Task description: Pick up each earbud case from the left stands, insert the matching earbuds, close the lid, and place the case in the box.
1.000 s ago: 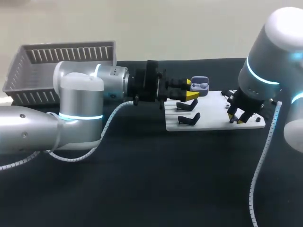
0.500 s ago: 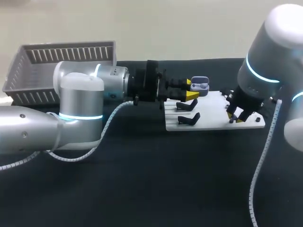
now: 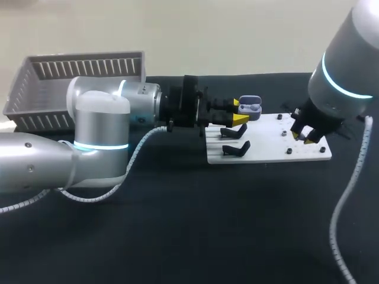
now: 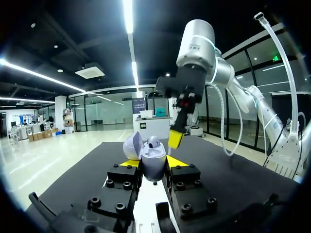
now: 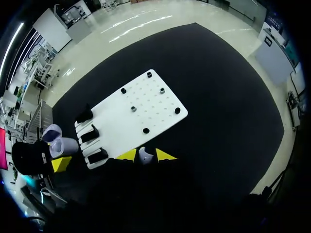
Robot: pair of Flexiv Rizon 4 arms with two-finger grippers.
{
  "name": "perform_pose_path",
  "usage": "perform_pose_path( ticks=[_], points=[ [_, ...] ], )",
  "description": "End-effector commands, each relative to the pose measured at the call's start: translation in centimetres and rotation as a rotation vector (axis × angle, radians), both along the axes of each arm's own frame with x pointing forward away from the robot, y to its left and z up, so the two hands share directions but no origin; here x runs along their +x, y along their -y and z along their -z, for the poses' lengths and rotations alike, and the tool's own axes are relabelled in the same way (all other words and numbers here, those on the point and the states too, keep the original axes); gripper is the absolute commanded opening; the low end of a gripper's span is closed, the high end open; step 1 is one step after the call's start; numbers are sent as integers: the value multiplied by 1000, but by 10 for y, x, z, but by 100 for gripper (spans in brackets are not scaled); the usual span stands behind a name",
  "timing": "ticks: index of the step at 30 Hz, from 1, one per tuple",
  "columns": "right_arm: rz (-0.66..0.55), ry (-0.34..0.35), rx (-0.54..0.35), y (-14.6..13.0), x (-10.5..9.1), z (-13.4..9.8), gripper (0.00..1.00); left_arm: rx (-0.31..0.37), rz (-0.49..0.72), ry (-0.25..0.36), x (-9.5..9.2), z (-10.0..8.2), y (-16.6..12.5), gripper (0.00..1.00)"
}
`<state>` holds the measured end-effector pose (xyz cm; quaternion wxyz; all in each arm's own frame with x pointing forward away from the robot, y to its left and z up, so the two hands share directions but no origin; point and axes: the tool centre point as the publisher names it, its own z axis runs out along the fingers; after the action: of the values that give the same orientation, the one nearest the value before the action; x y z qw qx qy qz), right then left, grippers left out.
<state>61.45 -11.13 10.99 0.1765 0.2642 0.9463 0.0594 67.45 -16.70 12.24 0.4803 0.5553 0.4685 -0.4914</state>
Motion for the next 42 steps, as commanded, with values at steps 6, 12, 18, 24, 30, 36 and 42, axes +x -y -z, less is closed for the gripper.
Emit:
perform_pose_path(
  ticks=[6,12,18,24,30,36,42],
  points=[
    [-101,-40,-67,-14,-24,-64,0,-3,-5,3,-1,1,0,0],
    [-200,-65,-126,-38,-22,-82,0,-3,-5,3,-1,1,0,0],
    [-272,-66,-169,-60,-12,-92,0,-3,-5,3,-1,1,0,0],
    [-339,-49,-231,-79,3,-90,0,-3,-5,3,-1,1,0,0],
    [-371,-49,-259,-95,15,-87,0,-3,-5,3,-1,1,0,0],
    [-394,-65,-267,-107,22,-85,0,-3,-5,3,-1,1,0,0],
    [-390,-88,-261,-114,29,-80,0,-3,-5,3,-1,1,0,0]
  ],
)
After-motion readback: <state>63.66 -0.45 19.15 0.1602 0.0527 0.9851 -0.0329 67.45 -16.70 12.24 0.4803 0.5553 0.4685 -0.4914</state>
